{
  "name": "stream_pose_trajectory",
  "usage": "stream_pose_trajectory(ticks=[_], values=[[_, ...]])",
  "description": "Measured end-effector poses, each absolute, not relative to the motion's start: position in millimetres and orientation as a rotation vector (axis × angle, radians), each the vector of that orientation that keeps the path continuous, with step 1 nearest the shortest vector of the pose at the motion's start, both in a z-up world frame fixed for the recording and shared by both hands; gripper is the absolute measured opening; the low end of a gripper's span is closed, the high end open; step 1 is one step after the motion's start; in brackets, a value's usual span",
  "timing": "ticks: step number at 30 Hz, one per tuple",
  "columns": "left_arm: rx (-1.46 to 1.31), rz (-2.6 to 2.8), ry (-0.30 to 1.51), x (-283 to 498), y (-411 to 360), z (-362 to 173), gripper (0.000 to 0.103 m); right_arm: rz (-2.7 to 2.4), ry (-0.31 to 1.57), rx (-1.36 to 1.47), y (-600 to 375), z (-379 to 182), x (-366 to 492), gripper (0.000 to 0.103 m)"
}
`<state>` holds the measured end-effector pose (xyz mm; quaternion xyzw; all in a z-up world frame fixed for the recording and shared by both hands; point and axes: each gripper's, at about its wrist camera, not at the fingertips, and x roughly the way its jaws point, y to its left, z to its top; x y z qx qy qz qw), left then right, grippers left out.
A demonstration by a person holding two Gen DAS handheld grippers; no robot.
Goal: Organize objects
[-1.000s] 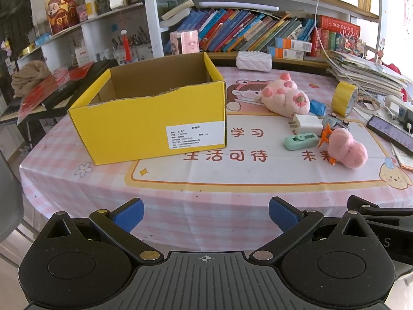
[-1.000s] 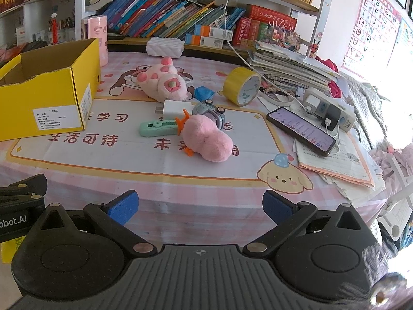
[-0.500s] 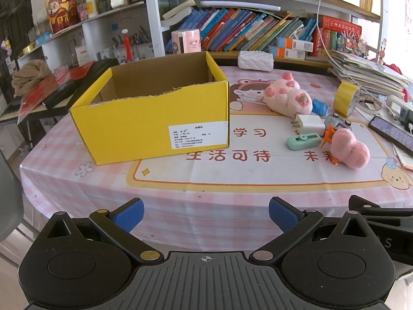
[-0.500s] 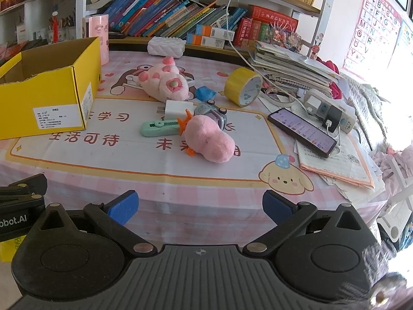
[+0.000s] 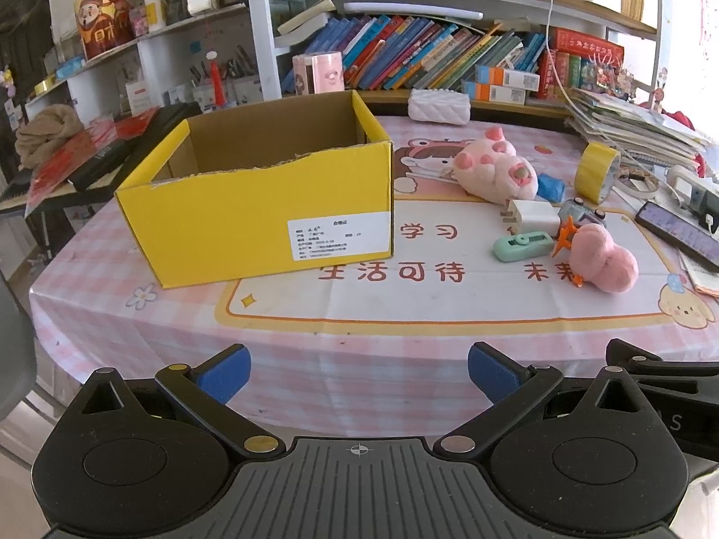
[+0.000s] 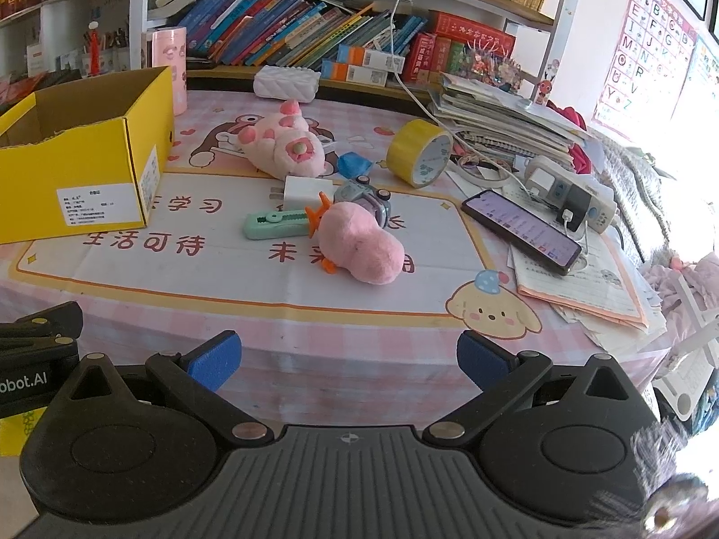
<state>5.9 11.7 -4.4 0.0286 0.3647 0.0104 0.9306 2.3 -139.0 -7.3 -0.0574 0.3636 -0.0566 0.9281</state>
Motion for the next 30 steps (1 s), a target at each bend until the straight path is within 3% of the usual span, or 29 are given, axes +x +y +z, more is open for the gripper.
stream_pose_trajectory(ticks=[30], values=[[0.029, -0.003, 0.737, 6.3, 14.9, -3.3, 0.103, -0.102, 0.73, -0.131, -137.6, -5.5, 0.5, 0.103]])
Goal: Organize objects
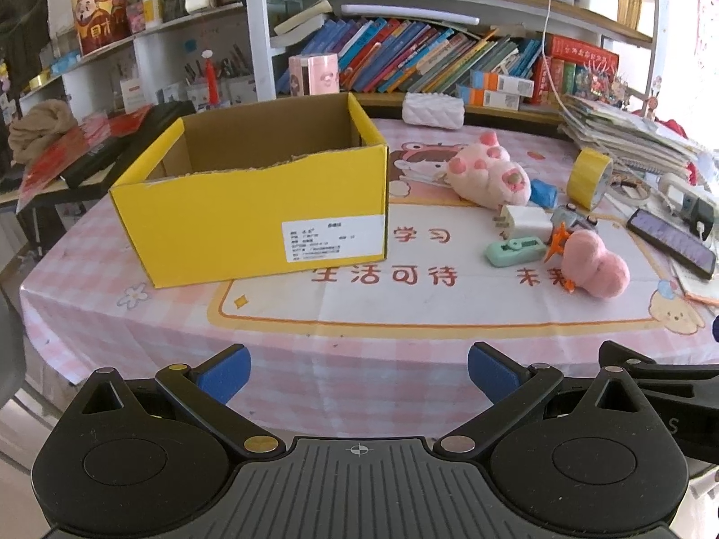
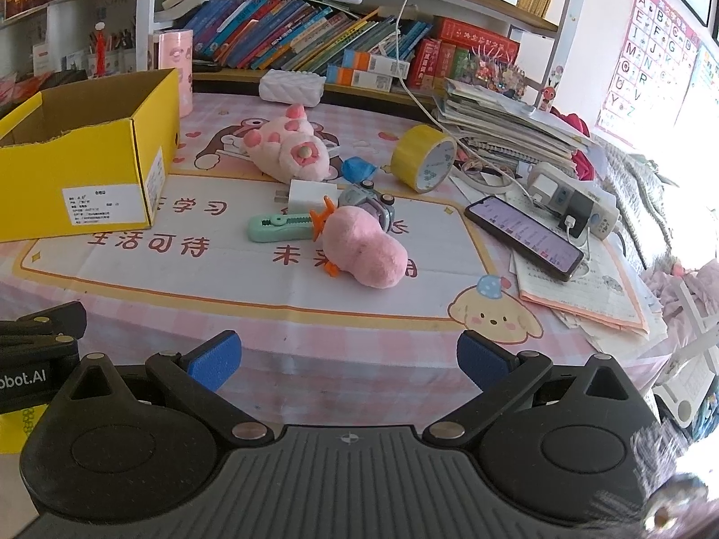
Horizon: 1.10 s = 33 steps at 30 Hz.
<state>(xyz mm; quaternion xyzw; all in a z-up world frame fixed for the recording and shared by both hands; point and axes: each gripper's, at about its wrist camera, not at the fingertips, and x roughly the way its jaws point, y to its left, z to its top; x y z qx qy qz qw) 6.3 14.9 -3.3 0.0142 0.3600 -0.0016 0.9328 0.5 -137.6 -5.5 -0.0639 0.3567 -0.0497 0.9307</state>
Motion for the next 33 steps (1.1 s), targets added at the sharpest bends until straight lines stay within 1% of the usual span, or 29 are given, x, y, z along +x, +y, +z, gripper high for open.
stream_pose_trajectory(ticks=[8, 14, 17, 19, 20, 22, 25, 33], values=[[0.006, -0.002, 0.748, 15, 14, -3, 0.103, -0.084, 0.716, -0.126, -141, -3, 7, 0.103], [-0.027, -0.003, 0.792, 29, 11, -6, 0.103, -0.053, 0.717, -0.119, -146, -6, 17, 0.099], [-0.027, -0.008, 0.776, 34, 6, -5, 0.103, -0.023, 0.713, -0.111, -151, -6, 25, 0.091], [-0.026, -0.014, 0.771, 40, 2, -4, 0.103, -0.014, 0.712, -0.109, -155, -7, 32, 0.08], [-0.027, -0.015, 0.776, 43, 0, -4, 0.103, -0.011, 0.715, -0.104, -158, -8, 38, 0.078], [-0.027, -0.007, 0.792, 51, -4, -5, 0.102, -0.007, 0.721, -0.096, -164, -9, 46, 0.068], [-0.045, 0.015, 0.804, 64, -10, -6, 0.102, 0.003, 0.718, -0.094, -174, -9, 62, 0.061], [-0.052, 0.081, 0.796, 89, -28, -6, 0.102, 0.117, 0.735, -0.189, -185, -11, 109, 0.052]])
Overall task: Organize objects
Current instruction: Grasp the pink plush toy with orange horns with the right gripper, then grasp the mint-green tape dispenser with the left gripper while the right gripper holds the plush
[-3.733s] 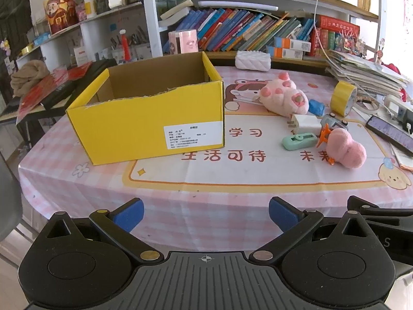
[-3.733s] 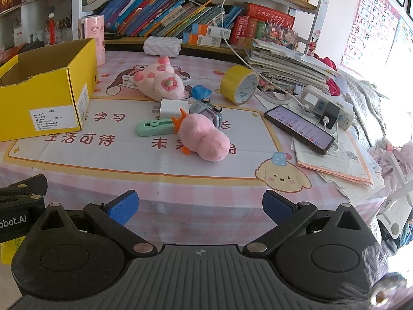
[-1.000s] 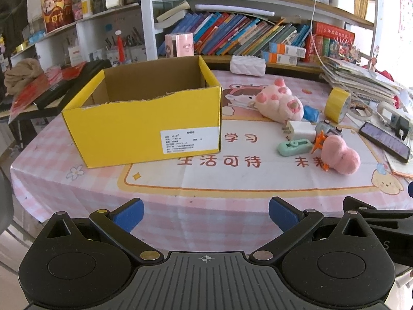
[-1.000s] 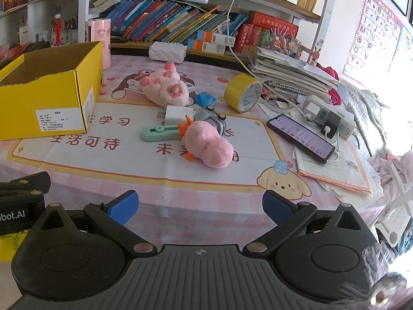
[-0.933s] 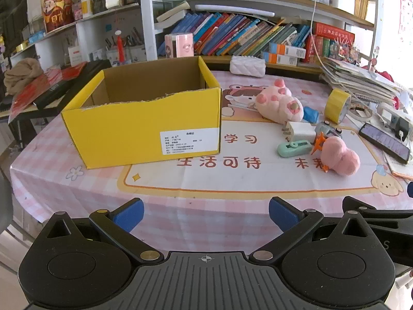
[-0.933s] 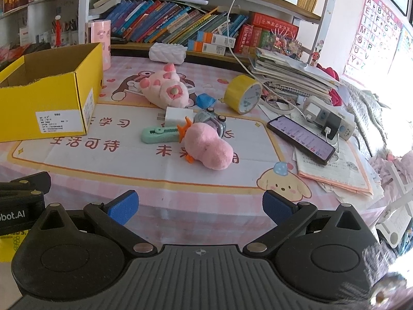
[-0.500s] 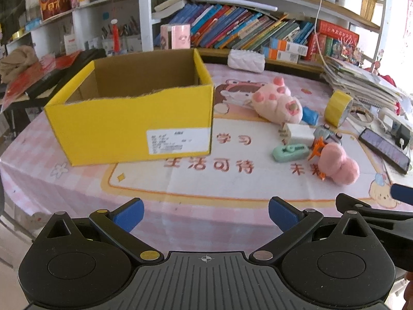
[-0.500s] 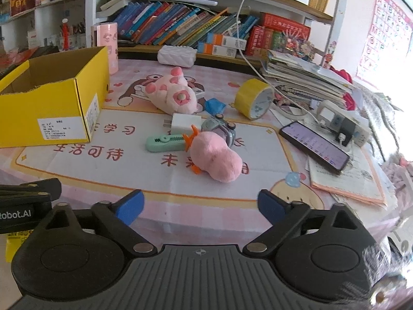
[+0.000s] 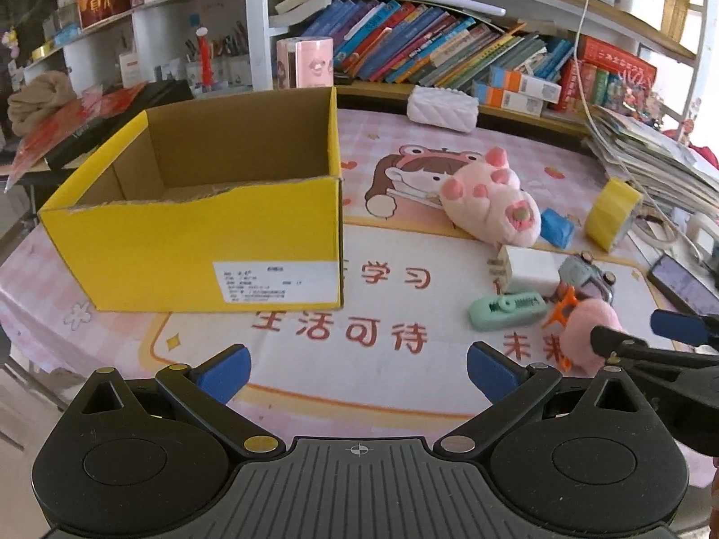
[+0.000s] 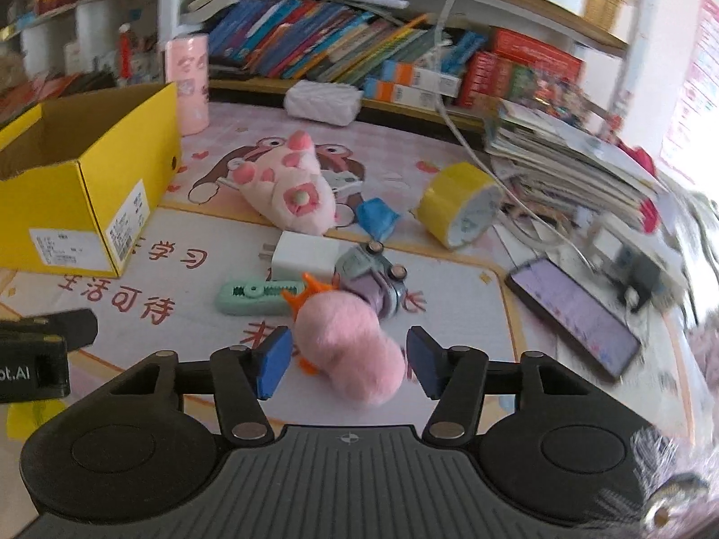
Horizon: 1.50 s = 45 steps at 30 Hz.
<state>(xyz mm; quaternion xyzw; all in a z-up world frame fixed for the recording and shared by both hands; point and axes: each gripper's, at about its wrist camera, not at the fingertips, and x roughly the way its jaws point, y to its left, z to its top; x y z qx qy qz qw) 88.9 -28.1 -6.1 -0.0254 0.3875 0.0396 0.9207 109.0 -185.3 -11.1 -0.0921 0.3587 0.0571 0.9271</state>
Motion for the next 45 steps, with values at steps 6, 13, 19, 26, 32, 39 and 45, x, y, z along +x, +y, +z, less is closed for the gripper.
stream_pose_trajectory(ticks=[6, 13, 19, 26, 32, 39, 45], values=[[-0.071, 0.15, 0.815, 98, -34, -10, 0.099, 0.231, 0.82, -0.278, -185, -30, 140, 0.049], [-0.092, 0.167, 0.849, 106, -46, -18, 0.093, 0.317, 0.838, -0.351, -190, -46, 156, 0.047], [-0.089, 0.119, 0.866, 122, -68, -20, 0.088, 0.34, 0.711, -0.211, -222, -14, 154, 0.046], [-0.074, 0.024, 0.896, 151, -107, -33, 0.081, 0.282, 0.557, -0.152, -254, 17, 149, 0.046], [-0.048, 0.023, 0.919, 176, -132, -47, 0.071, 0.267, 0.543, -0.184, -271, 17, 152, 0.046], [-0.067, 0.056, 0.941, 194, -140, -58, 0.07, 0.293, 0.532, -0.201, -286, 14, 157, 0.046], [-0.068, 0.069, 0.936, 194, -142, -58, 0.069, 0.343, 0.525, -0.221, -286, 13, 160, 0.046]])
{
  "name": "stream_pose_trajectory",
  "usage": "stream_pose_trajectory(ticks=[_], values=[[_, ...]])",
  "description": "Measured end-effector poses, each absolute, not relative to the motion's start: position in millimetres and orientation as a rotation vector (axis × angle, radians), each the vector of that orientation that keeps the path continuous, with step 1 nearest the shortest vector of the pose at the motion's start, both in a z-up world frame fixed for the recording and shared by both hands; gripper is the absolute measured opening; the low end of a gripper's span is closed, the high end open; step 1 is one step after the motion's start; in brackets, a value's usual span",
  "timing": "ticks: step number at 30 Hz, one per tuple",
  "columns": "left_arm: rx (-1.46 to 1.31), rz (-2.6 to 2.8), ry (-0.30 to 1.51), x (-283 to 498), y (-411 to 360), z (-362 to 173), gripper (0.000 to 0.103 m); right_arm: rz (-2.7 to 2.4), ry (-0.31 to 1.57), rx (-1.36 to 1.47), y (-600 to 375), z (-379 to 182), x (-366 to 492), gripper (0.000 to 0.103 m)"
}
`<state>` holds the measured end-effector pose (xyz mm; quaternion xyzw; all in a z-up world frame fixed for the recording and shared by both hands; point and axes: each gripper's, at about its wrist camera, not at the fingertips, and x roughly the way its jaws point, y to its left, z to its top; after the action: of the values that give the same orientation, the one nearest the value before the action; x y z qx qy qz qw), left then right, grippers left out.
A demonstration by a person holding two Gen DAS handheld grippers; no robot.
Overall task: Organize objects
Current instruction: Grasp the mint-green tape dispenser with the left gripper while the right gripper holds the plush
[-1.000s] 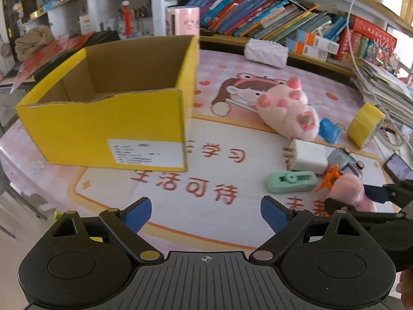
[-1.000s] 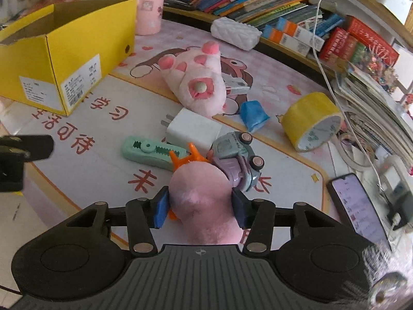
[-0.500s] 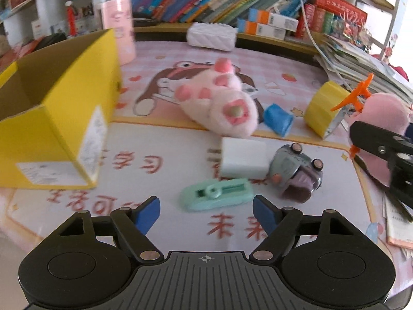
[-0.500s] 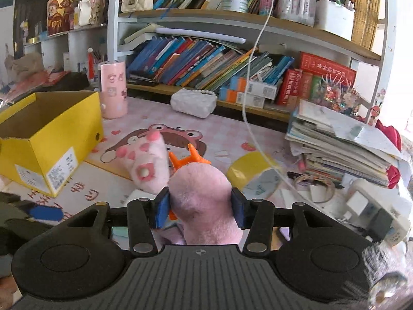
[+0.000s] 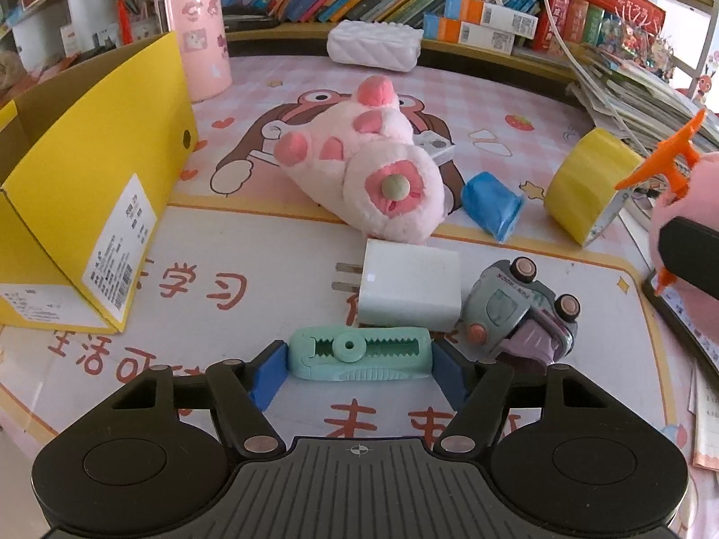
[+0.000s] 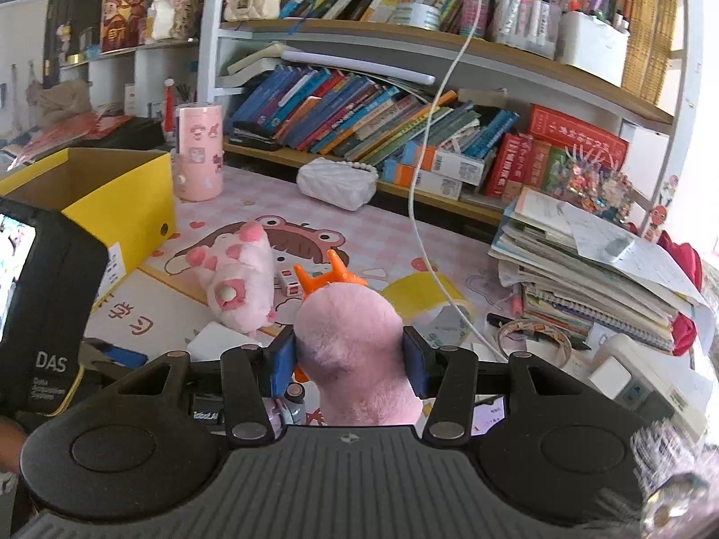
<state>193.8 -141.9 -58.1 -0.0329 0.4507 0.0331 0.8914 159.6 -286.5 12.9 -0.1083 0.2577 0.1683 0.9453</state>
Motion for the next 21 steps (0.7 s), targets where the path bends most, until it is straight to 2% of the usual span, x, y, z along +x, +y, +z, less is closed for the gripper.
stream_pose_trajectory(ticks=[21], values=[[-0.1, 0.057, 0.691, 132, -97, 13, 0.07, 0.394, 0.532, -0.197, -255, 19, 142, 0.046]])
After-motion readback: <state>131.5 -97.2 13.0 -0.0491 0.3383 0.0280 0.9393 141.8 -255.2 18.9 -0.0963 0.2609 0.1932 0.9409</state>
